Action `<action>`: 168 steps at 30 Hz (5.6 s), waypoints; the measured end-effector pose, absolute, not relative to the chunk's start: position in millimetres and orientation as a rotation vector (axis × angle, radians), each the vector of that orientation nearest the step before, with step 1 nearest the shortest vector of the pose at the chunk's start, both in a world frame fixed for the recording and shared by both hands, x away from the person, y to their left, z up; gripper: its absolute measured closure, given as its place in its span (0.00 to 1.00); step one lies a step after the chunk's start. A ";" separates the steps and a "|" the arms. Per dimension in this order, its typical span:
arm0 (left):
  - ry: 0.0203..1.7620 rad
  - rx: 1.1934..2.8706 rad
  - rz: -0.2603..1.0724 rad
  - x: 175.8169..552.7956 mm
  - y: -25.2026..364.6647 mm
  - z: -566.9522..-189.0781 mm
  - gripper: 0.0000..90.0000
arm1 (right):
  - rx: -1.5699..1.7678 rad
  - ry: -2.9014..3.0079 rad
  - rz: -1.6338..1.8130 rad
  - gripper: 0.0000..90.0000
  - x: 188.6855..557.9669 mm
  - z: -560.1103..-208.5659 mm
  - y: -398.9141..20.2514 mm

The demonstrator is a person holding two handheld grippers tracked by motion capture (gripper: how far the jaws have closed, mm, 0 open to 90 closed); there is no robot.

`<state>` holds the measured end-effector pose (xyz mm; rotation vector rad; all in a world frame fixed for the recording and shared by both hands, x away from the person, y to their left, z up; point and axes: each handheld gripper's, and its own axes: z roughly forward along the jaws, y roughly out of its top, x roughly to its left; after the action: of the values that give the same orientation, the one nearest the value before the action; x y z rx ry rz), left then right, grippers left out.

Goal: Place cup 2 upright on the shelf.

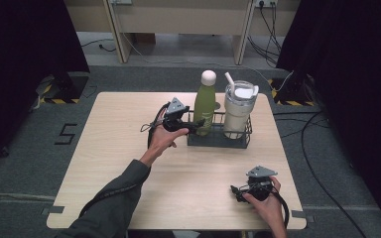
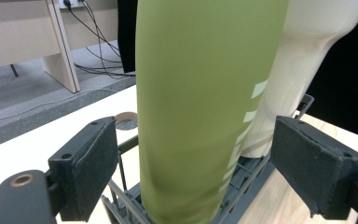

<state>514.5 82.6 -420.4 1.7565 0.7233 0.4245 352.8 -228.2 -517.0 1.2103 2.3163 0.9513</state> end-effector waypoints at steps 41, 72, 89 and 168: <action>0.696 1.795 0.417 474.4 146.0 -412.9 0.17 | 1.208 2.317 0.949 0.05 352.8 -517.0 -228.3; 0.680 1.778 0.410 438.0 176.6 -413.0 0.17 | 1.208 2.316 0.950 0.05 352.9 -517.1 -228.3; 0.684 1.777 0.367 411.7 189.6 -429.0 0.17 | 1.211 2.314 0.953 0.05 352.9 -517.3 -228.0; 0.773 2.007 0.356 333.3 239.5 -509.8 0.17 | 1.211 2.315 0.952 0.05 353.1 -517.3 -227.7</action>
<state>333.3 239.5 -509.8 2.0075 0.7733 0.3556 353.1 -227.7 -517.3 1.2111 2.3145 0.9525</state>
